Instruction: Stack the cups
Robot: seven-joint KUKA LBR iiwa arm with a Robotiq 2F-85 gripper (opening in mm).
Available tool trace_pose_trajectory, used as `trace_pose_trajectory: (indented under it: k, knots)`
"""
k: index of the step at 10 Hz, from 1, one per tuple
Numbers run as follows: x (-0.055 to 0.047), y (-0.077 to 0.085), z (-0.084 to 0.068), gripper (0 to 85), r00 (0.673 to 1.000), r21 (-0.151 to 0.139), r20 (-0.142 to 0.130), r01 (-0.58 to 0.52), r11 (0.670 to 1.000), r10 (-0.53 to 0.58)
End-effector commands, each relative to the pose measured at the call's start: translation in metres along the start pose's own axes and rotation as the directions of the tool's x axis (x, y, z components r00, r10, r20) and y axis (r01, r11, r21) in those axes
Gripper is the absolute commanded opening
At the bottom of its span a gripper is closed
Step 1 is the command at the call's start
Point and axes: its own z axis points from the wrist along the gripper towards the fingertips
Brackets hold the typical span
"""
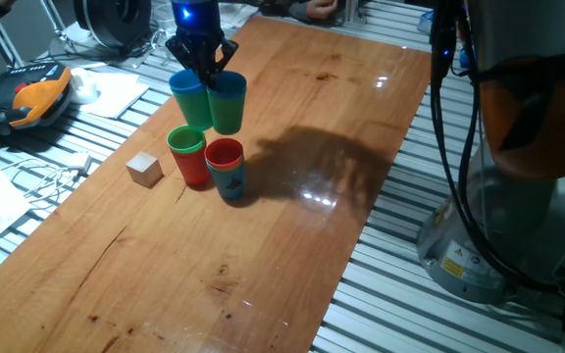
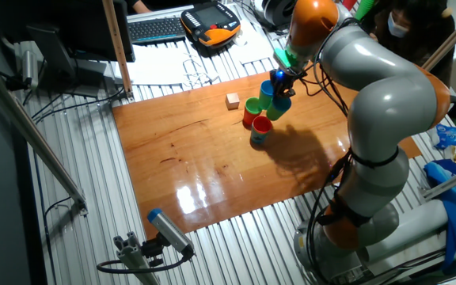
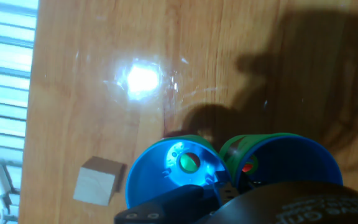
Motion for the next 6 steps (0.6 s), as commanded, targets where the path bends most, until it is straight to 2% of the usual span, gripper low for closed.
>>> trace_pose_trajectory:
  k: [1,3,4,6]
  knots:
    - [0.004,0.0,0.0,0.0,0.999,-0.007,0.002,-0.046,0.999,0.046]
    - [0.021,0.0,0.003,0.0,0.99,-0.038,0.027,-0.137,0.99,0.138]
    - [0.025,0.003,0.006,0.0,0.985,-0.048,0.046,-0.166,0.985,0.168]
    - [0.02,0.008,0.007,0.0,0.984,-0.057,0.045,-0.167,0.984,0.17]
